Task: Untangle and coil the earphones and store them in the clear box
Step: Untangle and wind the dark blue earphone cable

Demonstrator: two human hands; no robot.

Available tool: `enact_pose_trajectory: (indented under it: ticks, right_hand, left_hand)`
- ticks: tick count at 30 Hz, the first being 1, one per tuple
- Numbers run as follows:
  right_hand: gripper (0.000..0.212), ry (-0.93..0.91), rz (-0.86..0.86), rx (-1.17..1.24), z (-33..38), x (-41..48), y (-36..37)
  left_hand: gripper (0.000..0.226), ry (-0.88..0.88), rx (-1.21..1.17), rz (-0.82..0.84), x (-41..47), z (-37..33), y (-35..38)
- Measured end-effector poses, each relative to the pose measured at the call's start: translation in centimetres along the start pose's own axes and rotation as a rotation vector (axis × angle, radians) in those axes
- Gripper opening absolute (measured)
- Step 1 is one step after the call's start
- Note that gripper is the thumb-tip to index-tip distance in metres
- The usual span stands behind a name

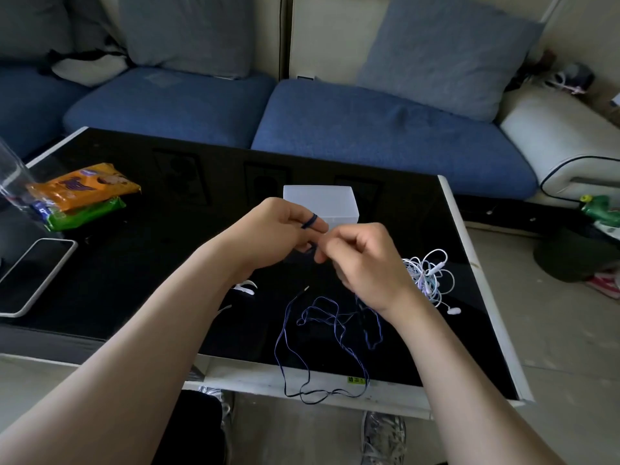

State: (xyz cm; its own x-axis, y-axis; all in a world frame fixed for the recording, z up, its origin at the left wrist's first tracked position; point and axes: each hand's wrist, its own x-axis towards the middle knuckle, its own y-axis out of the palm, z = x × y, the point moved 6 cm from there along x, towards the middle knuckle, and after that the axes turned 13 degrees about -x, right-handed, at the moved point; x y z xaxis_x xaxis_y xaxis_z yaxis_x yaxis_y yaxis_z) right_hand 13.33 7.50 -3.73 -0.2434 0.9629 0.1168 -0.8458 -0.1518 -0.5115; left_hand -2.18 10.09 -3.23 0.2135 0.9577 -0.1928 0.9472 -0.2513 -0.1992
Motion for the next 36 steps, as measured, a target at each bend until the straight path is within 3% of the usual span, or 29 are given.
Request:
enact_pose_trajectory:
  ticks: [5,20,28,36]
  right_hand:
    - [0.035,-0.062,-0.086,-0.013,0.3,0.2,-1.3]
    - [0.024,-0.031,0.193,-0.291,0.7,-0.6,0.4]
    - [0.028,0.100,0.157,-0.386,-0.9,-0.4,0.2]
    - [0.025,0.168,0.334,-0.440,-1.3,-0.9,1.7]
  left_hand:
    - [0.032,-0.016,-0.005,0.075,-0.2,-0.2,0.6]
    - [0.025,-0.089,-0.300,-0.046,-0.4,-0.7,0.8]
    - [0.027,-0.115,-0.276,-0.082,-0.7,-0.6,0.2]
    - [0.026,-0.138,-0.284,-0.093,-0.3,0.3,0.1]
